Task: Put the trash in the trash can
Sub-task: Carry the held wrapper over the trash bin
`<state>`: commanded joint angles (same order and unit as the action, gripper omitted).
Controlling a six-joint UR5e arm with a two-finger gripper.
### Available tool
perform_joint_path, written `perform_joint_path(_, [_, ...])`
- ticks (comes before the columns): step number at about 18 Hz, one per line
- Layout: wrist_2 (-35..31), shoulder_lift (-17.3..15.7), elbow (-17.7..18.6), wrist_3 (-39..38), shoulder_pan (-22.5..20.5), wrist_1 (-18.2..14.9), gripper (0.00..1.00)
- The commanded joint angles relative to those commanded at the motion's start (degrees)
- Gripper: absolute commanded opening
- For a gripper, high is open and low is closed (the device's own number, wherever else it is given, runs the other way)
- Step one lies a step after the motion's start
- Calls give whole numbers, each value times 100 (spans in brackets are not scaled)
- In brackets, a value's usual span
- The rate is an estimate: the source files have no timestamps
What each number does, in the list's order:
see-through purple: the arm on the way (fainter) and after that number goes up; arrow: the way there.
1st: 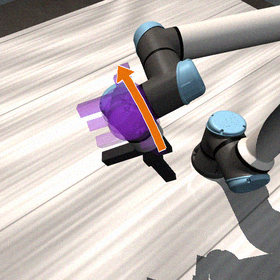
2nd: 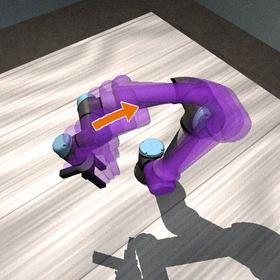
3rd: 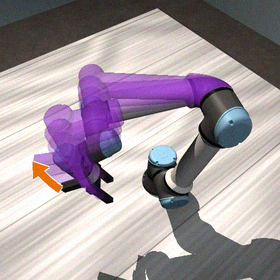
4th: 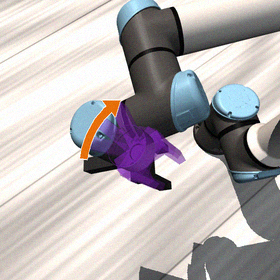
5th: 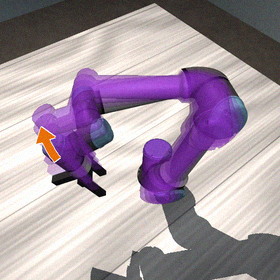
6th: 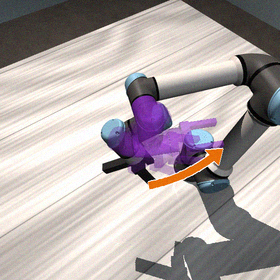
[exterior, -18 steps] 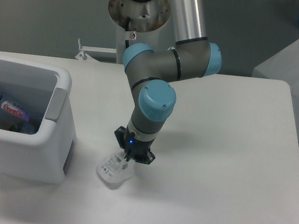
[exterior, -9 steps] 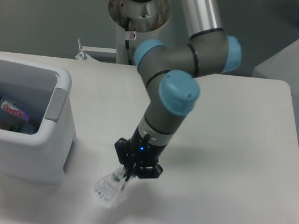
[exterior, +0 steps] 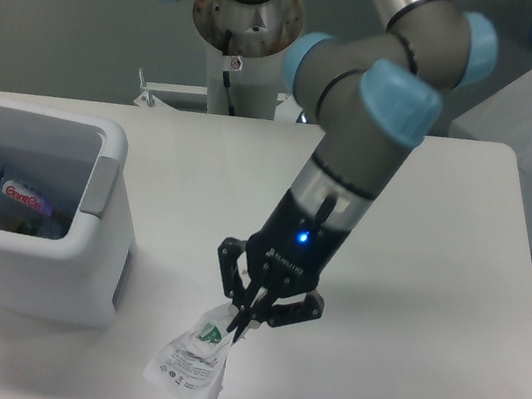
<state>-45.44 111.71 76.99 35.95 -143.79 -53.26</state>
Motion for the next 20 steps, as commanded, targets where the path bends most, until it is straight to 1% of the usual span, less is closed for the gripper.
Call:
perform_joint_path(2, [149, -87, 0, -114, 44, 0, 0])
perform_joint_path(4, [464, -307, 35, -272, 62, 0, 0])
perform_joint_path(6, [781, -483, 184, -334, 184, 0, 0])
perform_joint_path(8, [835, -746, 455, -326, 324, 0, 0])
perform_joint_path(11, [879, -1036, 1035, -264, 719, 26, 0])
perform_joint_path(12, [897, -1168, 1176, -264, 782, 26, 0])
perform_joint_path(15, [949, -1686, 1686, -273, 966, 44, 0])
perform_joint_path(17, [949, -1827, 1915, -273, 1115, 53, 1])
perform_joint_path(18, [949, -1915, 2020, -247, 1212, 70, 8])
perform_joint_path(19, [949, -1960, 2082, -177, 1239, 70, 42])
perform_joint_path(20, [941, -1986, 2118, 15, 1239, 88, 90])
